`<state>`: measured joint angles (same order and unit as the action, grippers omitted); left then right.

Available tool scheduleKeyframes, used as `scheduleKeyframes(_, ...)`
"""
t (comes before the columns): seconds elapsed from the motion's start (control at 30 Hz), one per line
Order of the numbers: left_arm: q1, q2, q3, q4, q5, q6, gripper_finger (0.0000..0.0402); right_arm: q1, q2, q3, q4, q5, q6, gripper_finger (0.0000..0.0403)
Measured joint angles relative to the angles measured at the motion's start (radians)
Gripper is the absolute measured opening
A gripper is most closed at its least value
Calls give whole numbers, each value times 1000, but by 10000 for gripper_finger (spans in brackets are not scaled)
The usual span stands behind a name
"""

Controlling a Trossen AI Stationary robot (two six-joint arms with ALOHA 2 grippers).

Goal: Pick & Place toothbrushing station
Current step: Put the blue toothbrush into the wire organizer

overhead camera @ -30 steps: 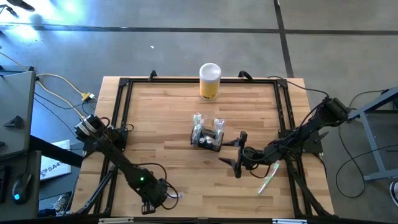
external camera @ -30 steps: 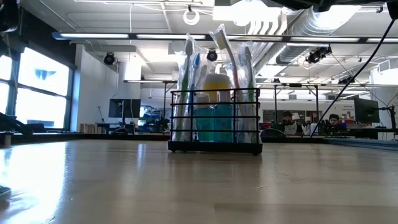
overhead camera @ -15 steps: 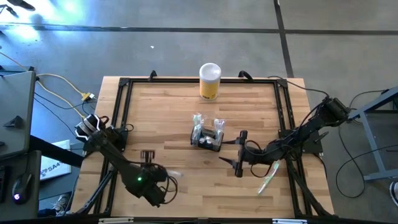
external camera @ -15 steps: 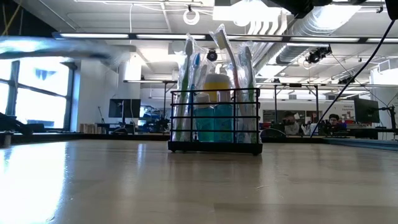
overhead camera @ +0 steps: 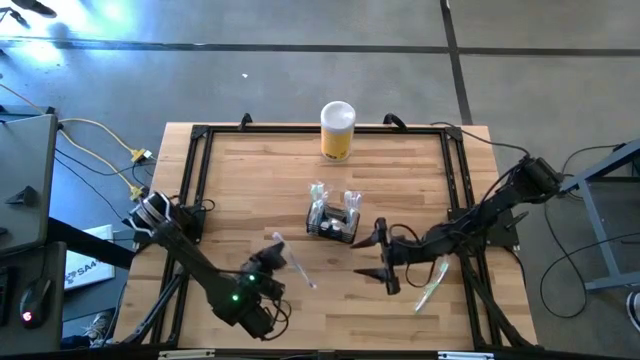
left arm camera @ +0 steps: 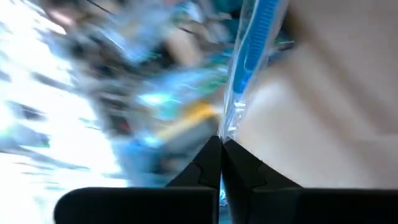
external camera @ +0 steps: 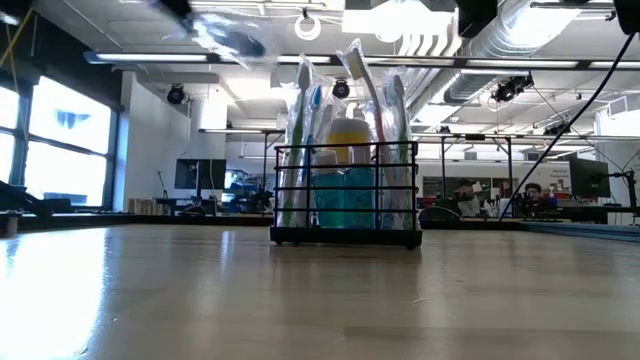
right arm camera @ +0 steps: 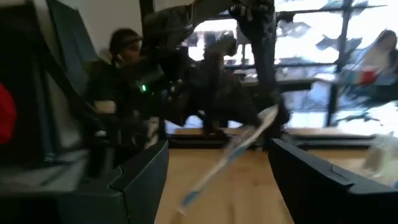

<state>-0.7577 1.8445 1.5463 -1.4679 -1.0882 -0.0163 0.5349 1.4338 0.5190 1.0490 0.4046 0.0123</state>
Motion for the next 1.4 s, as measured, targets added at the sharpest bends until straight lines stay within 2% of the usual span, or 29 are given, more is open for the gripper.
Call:
scheduleKeyframes(0.17,27,70,0,138,-305,347,0,-71,0,1,-58,-143,198,268)
scheduleKeyframes(0.37,93,121,3,466,-466,833,0,-152,0,0,-133,-149,283,268)
scheduleKeyframes(0.53,146,124,12,581,-434,927,0,-189,0,0,-124,-150,281,268)
scheduleKeyframes(0.77,170,124,13,665,-425,967,0,-224,0,0,-181,-176,332,268)
scheduleKeyframes(0.97,160,125,13,820,-345,1059,0,-228,0,0,-186,-180,351,268)
scheduleKeyframes(1.17,155,125,12,992,-241,1259,0,-228,0,0,-186,-221,362,268)
scheduleKeyframes(1.4,185,125,12,1116,-175,1331,0,-228,0,0,-225,-226,396,268)
